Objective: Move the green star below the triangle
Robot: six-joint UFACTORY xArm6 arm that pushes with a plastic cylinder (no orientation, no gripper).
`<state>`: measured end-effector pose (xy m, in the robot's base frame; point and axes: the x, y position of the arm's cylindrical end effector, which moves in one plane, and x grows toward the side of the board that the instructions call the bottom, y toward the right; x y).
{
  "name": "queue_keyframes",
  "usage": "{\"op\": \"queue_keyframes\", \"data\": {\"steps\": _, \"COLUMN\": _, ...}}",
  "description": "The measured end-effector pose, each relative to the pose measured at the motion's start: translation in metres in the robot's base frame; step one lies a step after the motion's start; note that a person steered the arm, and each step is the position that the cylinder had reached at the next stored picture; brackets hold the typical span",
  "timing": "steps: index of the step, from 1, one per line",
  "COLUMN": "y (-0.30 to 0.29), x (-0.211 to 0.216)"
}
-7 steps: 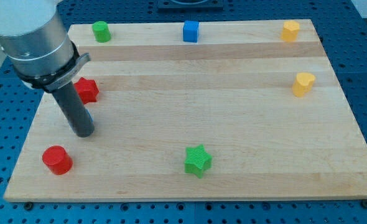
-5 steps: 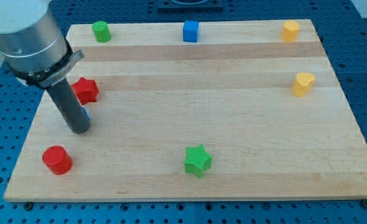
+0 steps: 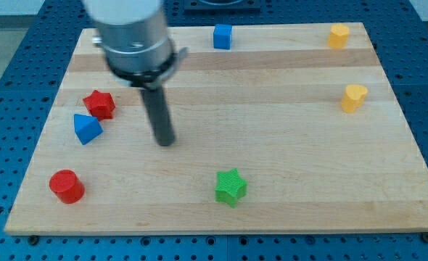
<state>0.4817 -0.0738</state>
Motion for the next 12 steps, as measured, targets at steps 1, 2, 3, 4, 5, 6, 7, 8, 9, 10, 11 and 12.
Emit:
{"op": "queue_keyframes", "data": {"steps": 1, "y": 0.06, "x": 0.005}}
{"op": "queue_keyframes", "data": {"steps": 2, "y": 0.108, "x": 0.031}}
{"op": "queue_keyframes", "data": {"steps": 3, "y": 0.141, "x": 0.056}}
{"op": "queue_keyframes", "data": {"steps": 4, "y": 0.144, "x": 0.069}}
{"op": "queue_keyframes", "data": {"steps": 5, "y": 0.144, "x": 0.069}}
{"op": "queue_keyframes", "data": {"steps": 6, "y": 0.137, "x": 0.069}}
{"op": "queue_keyframes", "data": {"steps": 7, "y": 0.121, "x": 0.077}}
{"op": "queue_keyframes", "data": {"steps": 8, "y": 0.12, "x": 0.091}}
{"op": "queue_keyframes", "data": {"steps": 9, "y": 0.102, "x": 0.1}}
{"op": "queue_keyframes", "data": {"steps": 10, "y": 0.062, "x": 0.101}}
{"op": "queue_keyframes", "data": {"steps": 11, "y": 0.031, "x": 0.102}}
{"op": "queue_keyframes", "data": {"steps": 12, "y": 0.006, "x": 0.102}}
